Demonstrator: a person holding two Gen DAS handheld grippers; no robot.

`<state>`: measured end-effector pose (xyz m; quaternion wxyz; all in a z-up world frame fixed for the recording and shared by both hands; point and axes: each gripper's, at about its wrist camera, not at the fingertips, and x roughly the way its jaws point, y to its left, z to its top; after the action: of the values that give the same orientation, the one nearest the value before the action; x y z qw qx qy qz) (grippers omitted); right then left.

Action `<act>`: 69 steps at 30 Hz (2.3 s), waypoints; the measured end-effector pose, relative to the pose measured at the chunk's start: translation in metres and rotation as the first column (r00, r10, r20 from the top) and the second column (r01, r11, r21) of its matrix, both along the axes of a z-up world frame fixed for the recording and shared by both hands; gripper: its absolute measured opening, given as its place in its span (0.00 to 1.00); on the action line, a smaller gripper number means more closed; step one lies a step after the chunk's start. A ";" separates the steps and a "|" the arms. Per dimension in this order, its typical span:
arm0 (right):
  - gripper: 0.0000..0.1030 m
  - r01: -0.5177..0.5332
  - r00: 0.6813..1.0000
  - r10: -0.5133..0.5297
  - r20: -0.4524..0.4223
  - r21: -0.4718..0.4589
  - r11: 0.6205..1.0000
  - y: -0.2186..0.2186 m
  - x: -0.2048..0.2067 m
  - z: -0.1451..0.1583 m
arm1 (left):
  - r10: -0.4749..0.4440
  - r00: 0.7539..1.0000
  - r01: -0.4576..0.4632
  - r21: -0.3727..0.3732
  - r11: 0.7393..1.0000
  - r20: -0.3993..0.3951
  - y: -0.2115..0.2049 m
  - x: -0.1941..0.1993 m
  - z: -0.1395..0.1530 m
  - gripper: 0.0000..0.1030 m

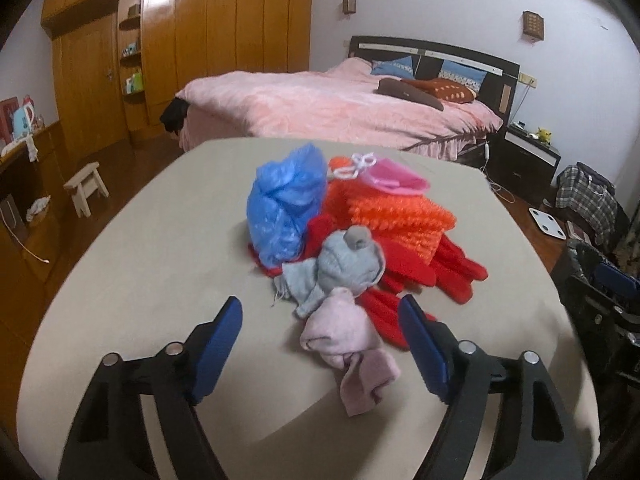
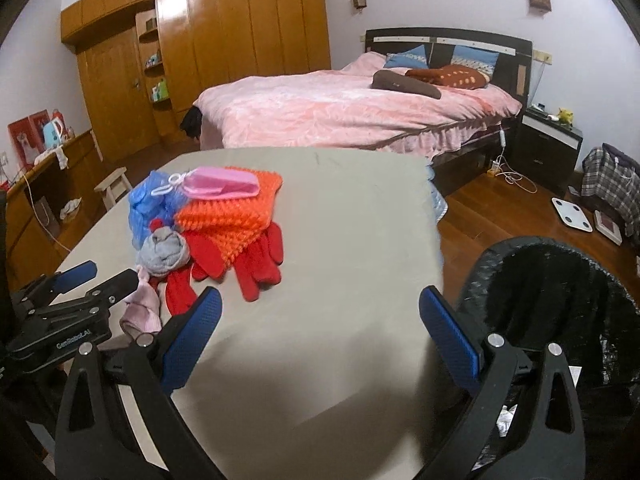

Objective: Collect trash
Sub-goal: 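Move both grippers back over the pile on the table, then grasp the pink sock with the left gripper while the right grasps the grey sock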

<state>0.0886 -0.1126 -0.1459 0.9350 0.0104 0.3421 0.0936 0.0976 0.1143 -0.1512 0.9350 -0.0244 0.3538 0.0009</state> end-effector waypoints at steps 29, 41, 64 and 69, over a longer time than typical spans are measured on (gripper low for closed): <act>0.93 -0.061 0.998 0.061 0.003 -0.006 0.998 0.035 0.014 0.000 | -0.015 1.000 0.015 -0.070 0.997 0.011 0.026 -0.002 0.015 0.36; 0.93 -0.150 0.989 0.150 0.005 0.042 0.988 0.103 0.040 0.000 | 0.096 0.995 -0.096 -0.021 0.995 0.004 0.087 0.002 0.012 0.36; 0.46 -0.232 0.960 0.236 -0.149 0.045 0.972 0.167 0.069 -0.038 | 0.125 0.992 -0.125 -0.028 0.992 -0.013 0.116 0.007 0.001 0.36; 0.45 -0.251 0.957 0.257 -0.135 0.060 0.966 0.160 0.062 -0.031 | 0.125 0.992 -0.125 -0.024 0.992 -0.007 0.116 0.007 0.001 0.36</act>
<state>0.1505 0.0475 -0.1769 0.8882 -0.0070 0.4038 0.2190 0.1044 0.2305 -0.1501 0.9317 -0.0580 0.3543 0.0552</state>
